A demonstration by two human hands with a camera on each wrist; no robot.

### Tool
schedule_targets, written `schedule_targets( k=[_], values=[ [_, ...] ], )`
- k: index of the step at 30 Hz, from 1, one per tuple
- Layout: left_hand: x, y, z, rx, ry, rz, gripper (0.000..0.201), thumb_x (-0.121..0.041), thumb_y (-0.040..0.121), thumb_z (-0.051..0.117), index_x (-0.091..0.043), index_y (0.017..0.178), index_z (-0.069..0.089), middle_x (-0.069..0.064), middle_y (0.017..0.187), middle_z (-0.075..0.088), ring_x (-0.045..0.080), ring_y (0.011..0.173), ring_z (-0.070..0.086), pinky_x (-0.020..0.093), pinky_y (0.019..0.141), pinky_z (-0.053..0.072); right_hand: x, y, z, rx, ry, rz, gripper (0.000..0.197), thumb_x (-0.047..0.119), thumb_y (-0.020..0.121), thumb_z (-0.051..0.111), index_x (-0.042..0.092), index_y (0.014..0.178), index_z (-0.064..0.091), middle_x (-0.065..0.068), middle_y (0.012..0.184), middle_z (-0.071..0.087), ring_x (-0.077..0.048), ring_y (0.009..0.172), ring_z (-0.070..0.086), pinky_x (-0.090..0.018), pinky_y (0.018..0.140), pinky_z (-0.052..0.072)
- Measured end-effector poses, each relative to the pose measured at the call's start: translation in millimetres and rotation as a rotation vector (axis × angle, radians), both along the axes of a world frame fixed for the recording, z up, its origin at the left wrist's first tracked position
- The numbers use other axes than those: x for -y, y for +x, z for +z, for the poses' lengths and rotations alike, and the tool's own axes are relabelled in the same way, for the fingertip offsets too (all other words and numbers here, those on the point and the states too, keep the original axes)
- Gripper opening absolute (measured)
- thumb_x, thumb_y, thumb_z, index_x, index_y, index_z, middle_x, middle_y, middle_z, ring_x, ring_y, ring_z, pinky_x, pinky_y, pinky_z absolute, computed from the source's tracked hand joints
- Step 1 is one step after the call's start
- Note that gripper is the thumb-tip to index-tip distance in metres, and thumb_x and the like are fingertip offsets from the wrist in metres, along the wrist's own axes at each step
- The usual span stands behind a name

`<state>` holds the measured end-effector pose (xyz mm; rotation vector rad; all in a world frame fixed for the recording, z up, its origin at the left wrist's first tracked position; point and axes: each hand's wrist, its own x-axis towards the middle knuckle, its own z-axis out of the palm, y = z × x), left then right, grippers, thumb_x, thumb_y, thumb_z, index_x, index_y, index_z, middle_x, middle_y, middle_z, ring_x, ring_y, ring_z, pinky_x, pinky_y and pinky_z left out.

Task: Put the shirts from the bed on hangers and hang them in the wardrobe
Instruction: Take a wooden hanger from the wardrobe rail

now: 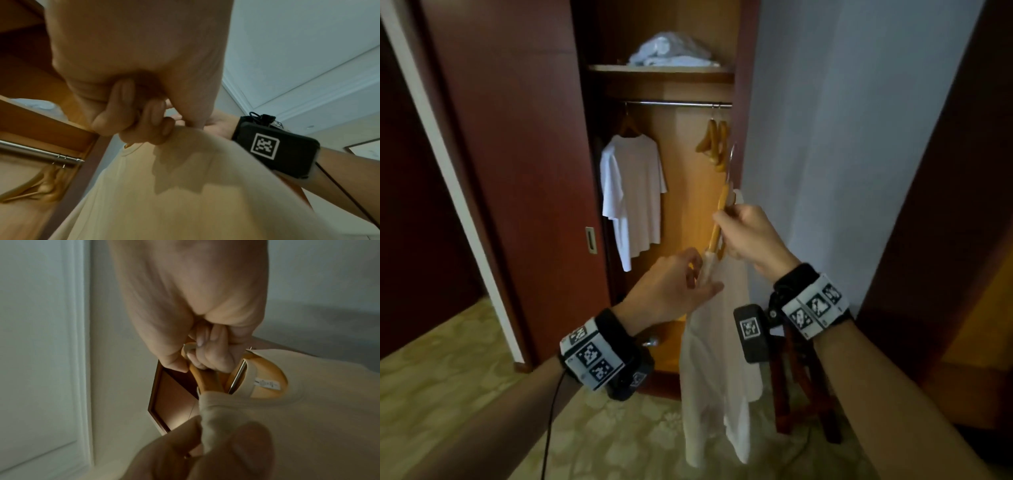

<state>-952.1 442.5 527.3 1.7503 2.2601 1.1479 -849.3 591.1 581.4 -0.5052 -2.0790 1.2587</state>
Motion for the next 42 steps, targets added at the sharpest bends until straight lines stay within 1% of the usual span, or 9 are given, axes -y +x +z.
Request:
schedule_targets(
  k=[4,7,13,17,21,25,29,36,42],
  values=[
    [-30.9,-99.0,9.8,-0.057,0.009,-0.002,0.026,-0.047,0.094,0.065,-0.022,0.104,0.064,-0.003,0.074,0.065,0.012,0.06,0.061,0.046,0.062,0.055,-32.3,-101.4,8.3,0.0,0.009,0.0,0.036,0.028,0.104,0.056,0.017,0.069,0.054,0.009,0.05,0.042,-0.006,0.041,0.04,-0.03,0.05,0.033],
    [-54.0,-162.3,26.4,-0.12,0.036,0.046,0.018,-0.039,0.097,0.064,-0.022,0.099,0.06,-0.003,0.074,0.063,0.015,0.062,0.06,0.037,0.055,0.047,-59.8,-168.2,20.3,-0.014,0.017,0.033,0.031,0.024,0.106,0.053,0.011,0.078,0.054,0.003,0.052,0.037,-0.012,0.041,0.035,-0.029,0.045,0.028],
    [-102.9,-255.5,40.2,-0.32,-0.03,0.281,0.033,-0.057,0.1,0.052,-0.025,0.105,0.052,-0.004,0.084,0.066,0.02,0.074,0.064,0.035,0.064,0.05,-124.8,-283.0,48.6,-0.092,-0.061,0.067,0.033,0.024,0.11,0.052,0.016,0.079,0.052,0.0,0.058,0.031,-0.014,0.044,0.028,-0.025,0.041,0.02],
    [-146.5,-316.7,35.8,-0.424,-0.018,0.309,0.024,-0.041,0.105,0.046,-0.018,0.1,0.048,0.002,0.084,0.062,0.027,0.072,0.063,0.036,0.06,0.044,-171.8,-347.3,59.5,-0.111,0.007,0.072,0.028,0.024,0.11,0.05,0.014,0.084,0.051,0.0,0.056,0.031,-0.015,0.043,0.029,-0.026,0.041,0.023],
    [-207.0,-385.9,33.9,-0.417,0.055,0.296,0.019,-0.029,0.106,0.045,-0.012,0.113,0.047,0.007,0.084,0.062,0.035,0.074,0.064,0.044,0.062,0.049,-231.5,-424.6,63.7,-0.097,0.128,0.027,0.037,0.028,0.108,0.05,0.016,0.073,0.051,0.001,0.053,0.037,-0.014,0.041,0.036,-0.03,0.045,0.028],
    [-269.2,-449.7,39.2,-0.402,0.09,0.318,0.016,-0.027,0.106,0.045,-0.02,0.097,0.034,-0.001,0.074,0.049,0.034,0.067,0.058,0.039,0.059,0.037,-296.8,-496.8,73.1,-0.105,0.25,-0.011,0.037,0.033,0.107,0.051,0.017,0.073,0.055,0.004,0.057,0.042,-0.011,0.046,0.039,-0.032,0.051,0.03],
    [-330.5,-518.3,54.4,-0.347,0.098,0.326,0.013,-0.026,0.105,0.046,-0.016,0.098,0.041,0.006,0.082,0.059,0.038,0.075,0.063,0.044,0.063,0.046,-353.7,-573.7,89.8,-0.086,0.3,0.016,0.043,0.039,0.11,0.049,0.02,0.072,0.055,0.005,0.057,0.045,-0.008,0.042,0.041,-0.03,0.049,0.031],
    [-406.6,-628.8,72.9,-0.278,0.096,0.385,0.021,-0.032,0.106,0.045,-0.013,0.112,0.052,0.009,0.092,0.067,0.031,0.081,0.065,0.047,0.074,0.055,-430.9,-689.8,106.9,-0.113,-0.01,0.23,0.029,0.033,0.111,0.053,0.016,0.087,0.055,0.012,0.052,0.039,-0.003,0.04,0.032,-0.019,0.038,0.024],
    [-457.1,-699.9,78.5,-0.243,0.111,0.398,0.023,-0.03,0.108,0.044,-0.01,0.116,0.053,0.009,0.095,0.068,0.03,0.081,0.066,0.045,0.071,0.056,-477.4,-775.5,111.7,-0.055,0.016,0.184,0.037,0.035,0.111,0.052,0.017,0.079,0.052,0.014,0.045,0.036,-0.001,0.034,0.028,-0.018,0.034,0.019]
  ],
)
